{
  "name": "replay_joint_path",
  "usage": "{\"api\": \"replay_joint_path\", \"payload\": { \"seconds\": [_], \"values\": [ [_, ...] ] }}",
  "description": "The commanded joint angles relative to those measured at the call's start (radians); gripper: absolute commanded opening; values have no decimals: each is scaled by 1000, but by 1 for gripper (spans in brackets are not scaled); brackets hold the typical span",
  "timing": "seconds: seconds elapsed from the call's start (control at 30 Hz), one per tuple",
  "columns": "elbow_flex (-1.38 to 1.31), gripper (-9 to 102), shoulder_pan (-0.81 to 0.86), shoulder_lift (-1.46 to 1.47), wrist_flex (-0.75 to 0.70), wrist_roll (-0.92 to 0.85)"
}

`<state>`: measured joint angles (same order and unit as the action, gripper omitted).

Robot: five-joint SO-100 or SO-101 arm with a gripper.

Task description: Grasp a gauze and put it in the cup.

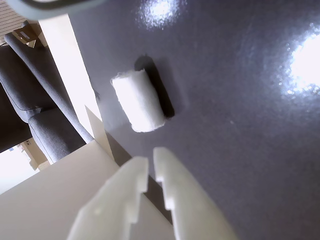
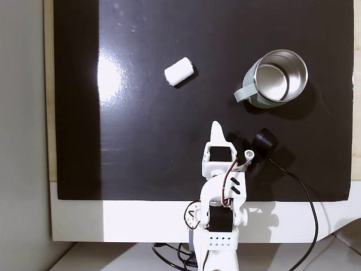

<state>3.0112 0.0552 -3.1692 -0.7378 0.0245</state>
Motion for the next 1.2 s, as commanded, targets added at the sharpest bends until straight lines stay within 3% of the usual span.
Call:
{"api": "replay_joint_path", "payload": {
  "seconds": [0.0,0.7,0.9,1.17],
  "values": [
    [-6,0,-17,-9,-3,-26],
    [-66,0,21,-9,-51,12],
    [-252,0,-18,77,-130,2],
    [-764,0,-11,597,-322,61]
  ]
}}
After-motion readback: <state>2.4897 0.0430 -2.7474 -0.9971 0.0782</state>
